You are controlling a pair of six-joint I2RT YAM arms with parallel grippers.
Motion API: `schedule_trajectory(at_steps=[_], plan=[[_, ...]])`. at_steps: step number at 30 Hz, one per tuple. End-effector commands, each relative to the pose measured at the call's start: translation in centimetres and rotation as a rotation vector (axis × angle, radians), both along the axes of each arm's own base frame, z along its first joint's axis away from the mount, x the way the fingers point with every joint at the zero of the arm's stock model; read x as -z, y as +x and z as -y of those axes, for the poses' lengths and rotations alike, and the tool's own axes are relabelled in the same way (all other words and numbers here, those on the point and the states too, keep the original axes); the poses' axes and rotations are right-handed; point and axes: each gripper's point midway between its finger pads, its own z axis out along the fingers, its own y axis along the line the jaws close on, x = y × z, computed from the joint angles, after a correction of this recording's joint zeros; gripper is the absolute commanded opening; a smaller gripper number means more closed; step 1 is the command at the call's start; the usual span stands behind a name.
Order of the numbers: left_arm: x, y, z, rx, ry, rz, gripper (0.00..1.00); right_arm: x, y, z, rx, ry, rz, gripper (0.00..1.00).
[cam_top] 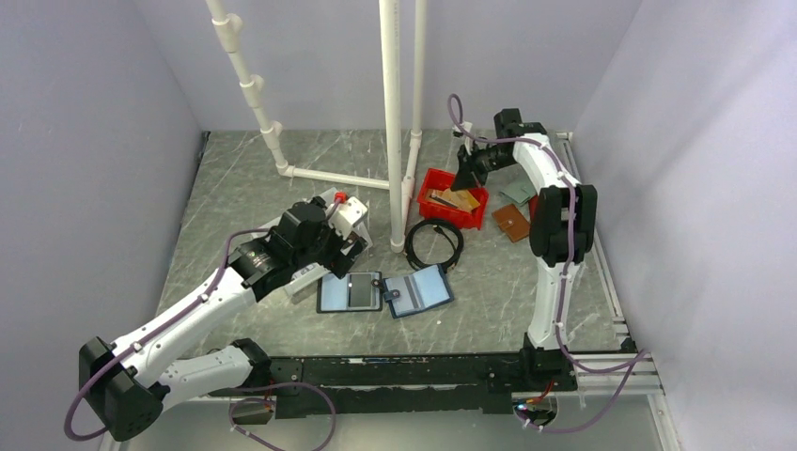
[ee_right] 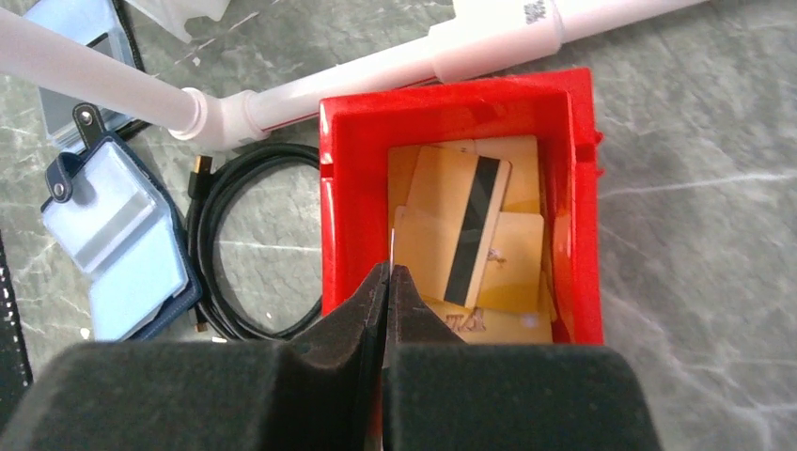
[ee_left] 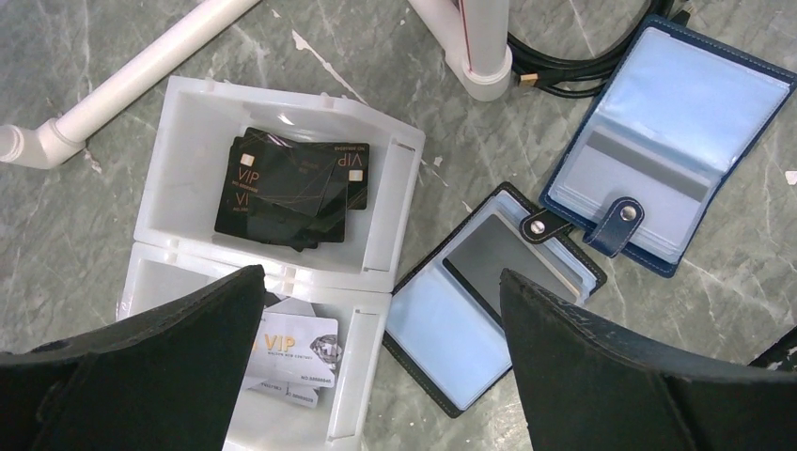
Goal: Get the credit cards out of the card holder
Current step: Place the credit card in the storage box.
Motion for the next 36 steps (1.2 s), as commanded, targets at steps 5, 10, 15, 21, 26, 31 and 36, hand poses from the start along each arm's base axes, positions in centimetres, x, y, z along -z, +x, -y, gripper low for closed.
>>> schedule_trajectory(at_steps=[5,10,15,21,26,31,36], plan=[[-1.1,0.0,0.1,0.019,-0.026,0.032,0.99,1.2,-0.5,-1.8,-0.049,-0.025,-0.067,0.00],[-1.1,0.0,0.2,0.024,-0.027,0.034,0.99,2.6,-0.4,-2.1,-0.034,-0.064,-0.099,0.00],[-1.1,0.0,0.1,0.022,-0.027,0.035,1.00,3.2,-0.3,-2.1,-0.020,-0.078,-0.120,0.00],[-1.1,-0.1,0.2,0.031,-0.031,0.035,0.99,4.1,-0.4,-2.2,-0.019,-0.097,-0.138,0.00],[-1.2,-0.1,0.2,0.029,-0.031,0.036,0.99,4.5,-0.5,-2.5,-0.020,-0.112,-0.143,0.00],[-1.2,-0.2,0.1,0.029,-0.031,0.035,0.99,4.7,-0.1,-2.5,-0.006,-0.130,-0.136,0.00],[-1.2,-0.2,0.1,0.029,-0.030,0.034,0.99,5.1,0.1,-2.3,0.015,-0.150,-0.136,0.00]])
